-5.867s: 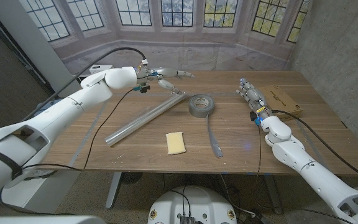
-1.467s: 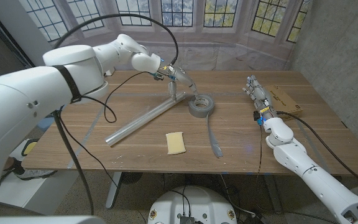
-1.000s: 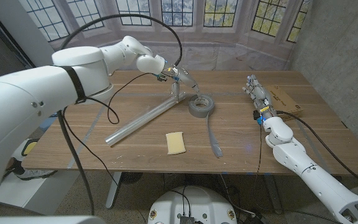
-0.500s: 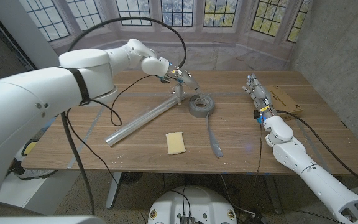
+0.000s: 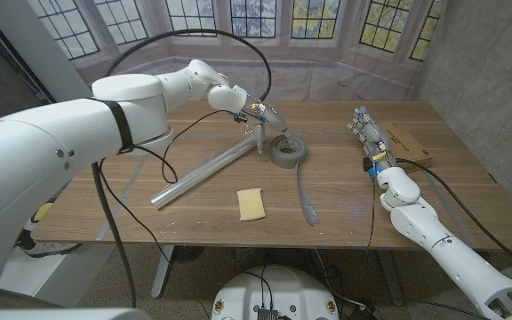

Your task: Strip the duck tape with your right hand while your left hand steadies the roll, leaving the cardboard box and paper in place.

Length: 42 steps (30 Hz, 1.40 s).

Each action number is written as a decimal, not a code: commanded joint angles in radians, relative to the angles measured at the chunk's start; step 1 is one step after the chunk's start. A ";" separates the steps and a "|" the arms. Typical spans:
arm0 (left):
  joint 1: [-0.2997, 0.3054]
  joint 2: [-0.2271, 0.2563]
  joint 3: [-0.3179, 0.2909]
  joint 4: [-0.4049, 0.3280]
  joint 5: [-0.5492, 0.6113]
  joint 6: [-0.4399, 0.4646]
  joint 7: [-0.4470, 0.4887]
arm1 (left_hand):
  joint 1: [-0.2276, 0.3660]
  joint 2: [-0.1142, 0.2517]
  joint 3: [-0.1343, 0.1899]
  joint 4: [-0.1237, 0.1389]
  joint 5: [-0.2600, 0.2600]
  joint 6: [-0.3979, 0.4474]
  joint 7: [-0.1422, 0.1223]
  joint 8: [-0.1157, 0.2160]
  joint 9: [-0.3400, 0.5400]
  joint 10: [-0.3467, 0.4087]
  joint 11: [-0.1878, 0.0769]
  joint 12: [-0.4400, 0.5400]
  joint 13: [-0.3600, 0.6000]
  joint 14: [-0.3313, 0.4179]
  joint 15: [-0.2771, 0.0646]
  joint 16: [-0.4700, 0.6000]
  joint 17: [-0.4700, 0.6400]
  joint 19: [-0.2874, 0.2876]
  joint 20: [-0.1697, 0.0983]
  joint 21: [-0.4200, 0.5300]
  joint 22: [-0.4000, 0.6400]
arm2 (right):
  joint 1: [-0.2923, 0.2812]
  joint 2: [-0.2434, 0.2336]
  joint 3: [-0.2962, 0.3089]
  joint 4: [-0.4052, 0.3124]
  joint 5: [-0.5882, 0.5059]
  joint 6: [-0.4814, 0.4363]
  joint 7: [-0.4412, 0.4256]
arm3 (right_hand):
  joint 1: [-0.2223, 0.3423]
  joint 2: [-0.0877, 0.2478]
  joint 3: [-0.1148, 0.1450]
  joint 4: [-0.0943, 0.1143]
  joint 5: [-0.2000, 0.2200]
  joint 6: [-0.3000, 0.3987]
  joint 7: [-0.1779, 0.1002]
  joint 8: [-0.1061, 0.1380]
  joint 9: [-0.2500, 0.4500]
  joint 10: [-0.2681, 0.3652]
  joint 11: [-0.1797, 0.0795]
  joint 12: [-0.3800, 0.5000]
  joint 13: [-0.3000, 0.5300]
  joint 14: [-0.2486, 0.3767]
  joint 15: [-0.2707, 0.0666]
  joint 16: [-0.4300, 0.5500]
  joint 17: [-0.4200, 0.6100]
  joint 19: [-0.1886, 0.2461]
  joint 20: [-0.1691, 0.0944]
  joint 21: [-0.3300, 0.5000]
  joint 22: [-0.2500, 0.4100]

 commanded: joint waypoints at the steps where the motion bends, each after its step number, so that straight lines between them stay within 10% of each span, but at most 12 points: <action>1: 0.005 -0.017 0.013 0.000 -0.002 0.018 -0.021 | 0.394 0.404 -0.008 0.003 0.002 0.020 -0.011 0.007 0.002 0.021 -0.012 0.002 0.001 0.061 -0.050 0.004 0.002 -0.014 0.012 -0.006 0.000 | -0.014 -0.001 0.007 -0.003 0.008 0.006 -0.003 | 0.014 -0.001 0.001 -0.007 0.006 0.004 -0.006 -0.003 0.002 0.005 0.003 0.000 0.002 0.011 -0.042 -0.001 0.000 0.002 -0.001 0.000 0.002; 10: 0.012 -0.020 0.007 0.000 -0.009 0.026 -0.024 | 0.409 0.415 -0.018 -0.002 0.003 0.063 -0.015 0.009 0.001 0.053 -0.027 0.002 0.001 0.090 -0.052 0.006 0.004 -0.090 0.077 -0.033 -0.010 | -0.011 0.004 0.007 0.013 0.017 0.010 0.007 | 0.017 -0.001 0.003 -0.010 0.006 0.004 -0.006 -0.003 0.002 0.005 0.003 0.000 0.002 0.011 -0.043 -0.002 -0.001 0.001 -0.001 0.000 0.002; 23: 0.019 -0.025 0.035 0.000 0.051 0.048 0.095 | 0.420 0.408 -0.031 -0.004 0.000 0.093 -0.016 0.003 0.001 0.060 -0.033 -0.009 0.001 0.107 -0.053 0.000 0.002 -0.159 0.091 -0.045 -0.015 | -0.010 0.009 0.007 0.031 0.028 0.015 0.021 | 0.020 -0.002 0.005 -0.015 0.005 0.004 -0.005 -0.003 0.002 0.007 0.006 0.001 0.002 0.013 -0.043 -0.001 -0.001 0.002 -0.001 0.000 0.002; 42: 0.044 -0.025 0.064 0.007 0.091 0.077 0.202 | 0.489 0.417 -0.061 -0.006 -0.020 0.192 -0.017 0.019 0.004 0.132 -0.038 0.000 0.002 0.183 -0.056 0.014 0.009 -0.108 0.045 -0.026 -0.016 | -0.004 0.027 0.004 0.063 0.036 0.033 0.026 | 0.021 -0.001 0.009 -0.019 0.004 0.004 -0.006 -0.003 0.002 0.011 0.006 0.002 0.002 0.018 -0.041 0.000 0.000 0.002 -0.002 0.000 0.002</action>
